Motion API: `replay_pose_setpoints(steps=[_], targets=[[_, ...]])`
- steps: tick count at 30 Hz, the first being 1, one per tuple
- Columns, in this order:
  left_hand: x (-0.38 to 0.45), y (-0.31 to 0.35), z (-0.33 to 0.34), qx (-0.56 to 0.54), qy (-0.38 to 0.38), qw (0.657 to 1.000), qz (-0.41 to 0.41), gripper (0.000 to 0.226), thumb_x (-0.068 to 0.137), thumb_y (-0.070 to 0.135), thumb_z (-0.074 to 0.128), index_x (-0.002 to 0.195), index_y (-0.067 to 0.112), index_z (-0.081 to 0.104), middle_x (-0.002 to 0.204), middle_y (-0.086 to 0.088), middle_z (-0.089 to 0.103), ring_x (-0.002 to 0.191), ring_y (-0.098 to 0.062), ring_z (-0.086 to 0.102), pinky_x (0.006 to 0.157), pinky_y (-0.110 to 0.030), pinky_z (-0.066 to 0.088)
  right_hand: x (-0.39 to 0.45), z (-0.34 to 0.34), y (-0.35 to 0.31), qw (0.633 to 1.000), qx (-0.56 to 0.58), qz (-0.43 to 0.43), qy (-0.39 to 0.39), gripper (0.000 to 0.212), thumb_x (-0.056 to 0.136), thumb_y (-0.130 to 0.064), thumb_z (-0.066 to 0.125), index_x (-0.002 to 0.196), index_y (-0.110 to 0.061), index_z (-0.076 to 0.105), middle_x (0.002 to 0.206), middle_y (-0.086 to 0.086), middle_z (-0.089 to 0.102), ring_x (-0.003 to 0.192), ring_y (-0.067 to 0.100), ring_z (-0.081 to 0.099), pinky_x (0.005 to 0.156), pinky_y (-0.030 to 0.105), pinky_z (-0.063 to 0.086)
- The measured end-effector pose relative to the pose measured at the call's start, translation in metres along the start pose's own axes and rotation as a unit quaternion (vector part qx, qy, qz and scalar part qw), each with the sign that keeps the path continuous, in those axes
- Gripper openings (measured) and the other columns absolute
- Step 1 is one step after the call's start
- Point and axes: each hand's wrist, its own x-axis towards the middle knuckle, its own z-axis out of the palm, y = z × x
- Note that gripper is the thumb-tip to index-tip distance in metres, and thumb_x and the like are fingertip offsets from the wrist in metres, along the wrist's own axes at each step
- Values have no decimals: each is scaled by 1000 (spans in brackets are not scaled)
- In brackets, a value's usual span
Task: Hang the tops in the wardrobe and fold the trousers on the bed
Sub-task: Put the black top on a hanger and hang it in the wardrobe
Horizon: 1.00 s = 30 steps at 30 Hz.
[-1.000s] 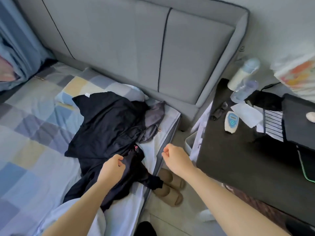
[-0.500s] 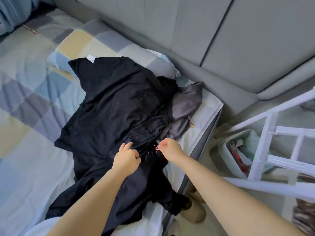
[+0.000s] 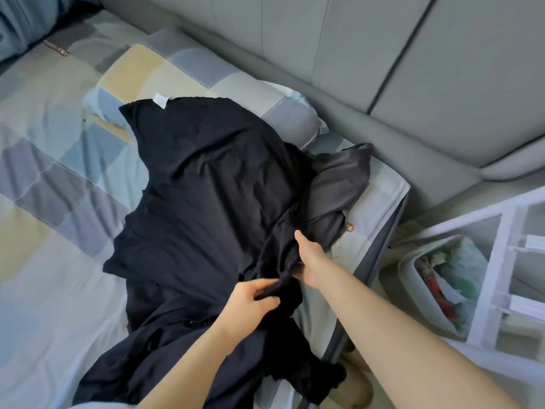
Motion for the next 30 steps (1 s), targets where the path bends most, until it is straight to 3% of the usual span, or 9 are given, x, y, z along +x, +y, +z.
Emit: replay_pose_setpoints(steps=[5,9,11,15,18,20,22,26,30], targets=[[-55,19,7,-15,-102,995,-2,31,83,0,67,105,20,78,106,-13,74,105,-24,69,95,-35,54,-28,-9,-23,998,21,7,51,44,94,-40,56,119,-4,54,117,6,61,104,29,60,93,40,49],[-88,19,12,89,-120,988,-27,27,79,32,71,104,43,75,105,9,75,106,-7,67,98,-27,50,-79,-15,-30,995,-21,-84,41,32,98,-28,49,124,-13,59,125,6,60,105,25,58,96,36,46],[-100,26,9,175,-82,980,-43,11,87,43,66,88,42,77,89,15,75,86,1,67,87,-21,51,-119,-19,-34,983,-78,-163,18,40,100,-32,44,138,-21,50,139,-4,50,122,19,51,106,37,40],[-119,69,-3,179,15,979,-99,31,99,32,52,95,8,70,79,-1,65,58,-10,62,58,-27,44,-218,-30,-45,942,-207,-256,-62,40,101,-23,45,141,-18,46,137,-13,48,128,7,43,111,28,33],[-139,129,-10,88,159,983,-14,17,100,24,49,95,14,62,92,-8,65,66,-18,68,72,-38,52,-293,-42,-52,918,-257,-288,-92,38,99,-10,49,137,-8,49,131,-8,51,117,-1,42,96,7,32],[-162,179,-4,31,221,972,67,8,99,22,52,100,25,59,99,-5,65,79,-16,66,84,-41,52,-340,-55,-53,905,-280,-301,-113,36,95,-3,52,132,-2,54,131,0,55,118,4,48,100,9,35],[-189,223,6,55,171,970,166,25,98,13,50,114,29,59,107,5,65,95,-11,61,88,-27,48,-383,-70,-53,892,-297,-311,-141,32,93,2,53,124,-1,62,119,-3,65,111,3,57,102,16,40],[-248,283,44,162,-98,948,257,43,88,14,38,118,23,67,113,12,71,116,6,54,98,-9,37,-468,-111,-52,873,-315,-345,-141,28,93,-4,53,115,-13,68,104,-13,67,97,-7,60,90,12,44],[-287,312,86,180,-227,933,216,47,97,48,51,60,20,59,64,9,57,63,-6,52,65,-23,41,-536,-161,-46,884,-283,-366,-76,20,94,-13,52,94,-22,70,85,-11,68,84,2,63,77,19,48]])
